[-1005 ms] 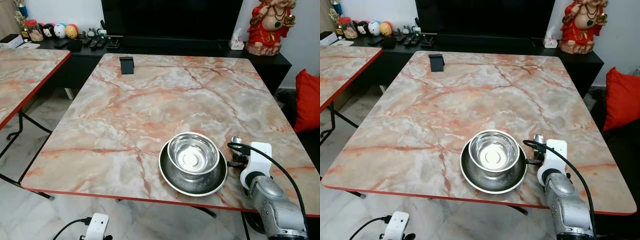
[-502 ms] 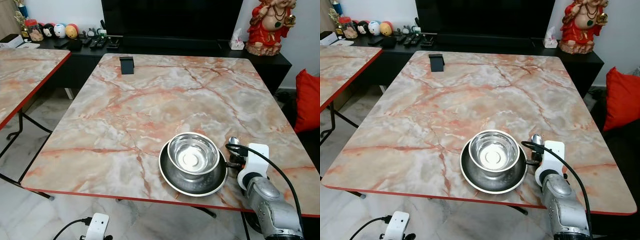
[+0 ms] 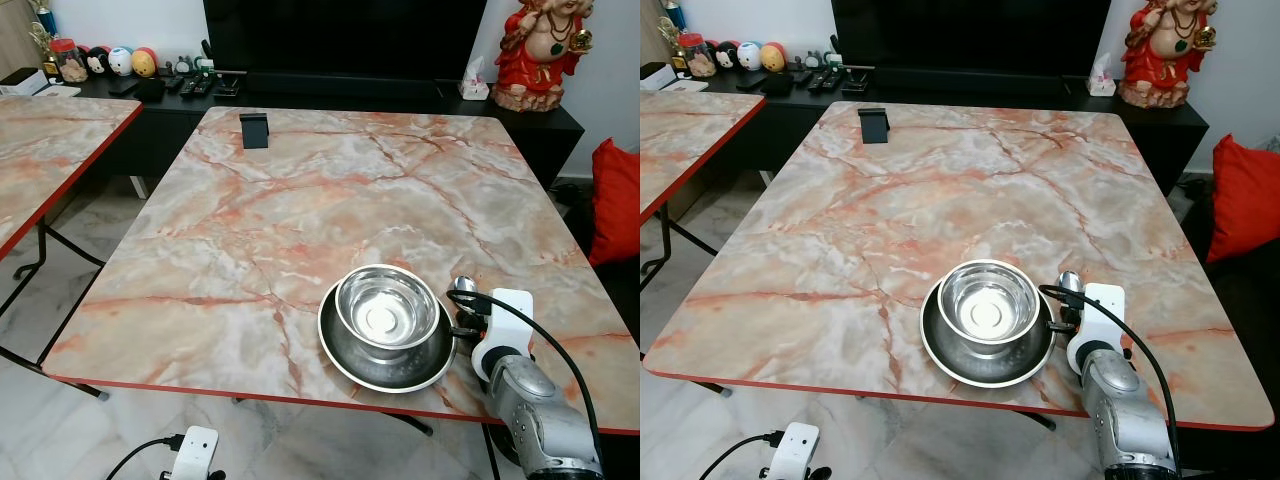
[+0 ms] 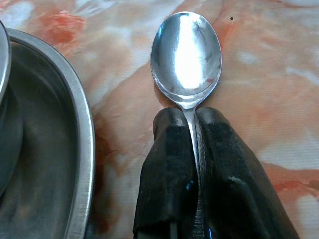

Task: Setting the table

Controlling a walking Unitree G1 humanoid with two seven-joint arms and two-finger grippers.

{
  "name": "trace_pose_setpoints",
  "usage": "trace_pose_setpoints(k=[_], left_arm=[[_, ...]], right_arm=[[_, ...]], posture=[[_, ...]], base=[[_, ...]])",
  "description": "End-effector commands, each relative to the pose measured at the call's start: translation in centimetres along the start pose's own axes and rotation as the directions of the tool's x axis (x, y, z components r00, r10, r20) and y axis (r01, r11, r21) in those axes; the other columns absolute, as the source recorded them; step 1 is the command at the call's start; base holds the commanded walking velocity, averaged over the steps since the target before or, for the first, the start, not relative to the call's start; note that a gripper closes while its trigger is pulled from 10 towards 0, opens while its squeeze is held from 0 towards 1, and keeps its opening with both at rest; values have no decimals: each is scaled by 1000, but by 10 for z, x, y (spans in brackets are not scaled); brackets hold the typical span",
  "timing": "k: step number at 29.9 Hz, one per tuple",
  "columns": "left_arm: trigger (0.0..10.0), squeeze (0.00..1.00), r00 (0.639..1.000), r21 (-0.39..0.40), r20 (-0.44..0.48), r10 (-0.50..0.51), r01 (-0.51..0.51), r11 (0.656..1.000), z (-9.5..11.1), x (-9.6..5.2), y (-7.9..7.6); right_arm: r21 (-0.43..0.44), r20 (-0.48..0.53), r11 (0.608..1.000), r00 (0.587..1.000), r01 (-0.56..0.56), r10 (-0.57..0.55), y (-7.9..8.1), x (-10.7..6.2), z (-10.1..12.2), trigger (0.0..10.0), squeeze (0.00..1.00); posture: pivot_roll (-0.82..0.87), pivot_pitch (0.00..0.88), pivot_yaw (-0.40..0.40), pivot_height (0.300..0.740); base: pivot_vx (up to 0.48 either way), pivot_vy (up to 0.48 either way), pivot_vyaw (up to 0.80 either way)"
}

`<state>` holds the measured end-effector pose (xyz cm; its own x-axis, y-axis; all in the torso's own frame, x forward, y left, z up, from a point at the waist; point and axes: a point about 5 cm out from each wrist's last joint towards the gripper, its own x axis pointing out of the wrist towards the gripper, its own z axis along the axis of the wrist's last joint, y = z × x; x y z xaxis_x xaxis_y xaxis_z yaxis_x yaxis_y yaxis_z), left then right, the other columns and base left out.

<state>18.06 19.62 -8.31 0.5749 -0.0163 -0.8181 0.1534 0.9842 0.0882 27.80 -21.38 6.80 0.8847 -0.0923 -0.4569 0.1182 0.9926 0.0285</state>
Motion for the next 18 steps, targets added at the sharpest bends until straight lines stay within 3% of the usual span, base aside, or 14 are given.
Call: trace_pose_setpoints(k=[1, 18], left_arm=[[10000, 0, 1000, 5, -29, -7, 7, 1000, -6, -1, -2], [10000, 0, 1000, 6, -30, -7, 7, 1000, -6, -1, -2]], right_arm=[[1, 4, 1000, 1000, 9, -9, -1, 2, 2, 10000, 0], [15, 2, 1000, 1000, 24, -24, -2, 3, 1, 10000, 0]], posture=[[-28, 0, -28, 740], [-26, 0, -25, 740]], base=[[0, 0, 0], [0, 0, 0]])
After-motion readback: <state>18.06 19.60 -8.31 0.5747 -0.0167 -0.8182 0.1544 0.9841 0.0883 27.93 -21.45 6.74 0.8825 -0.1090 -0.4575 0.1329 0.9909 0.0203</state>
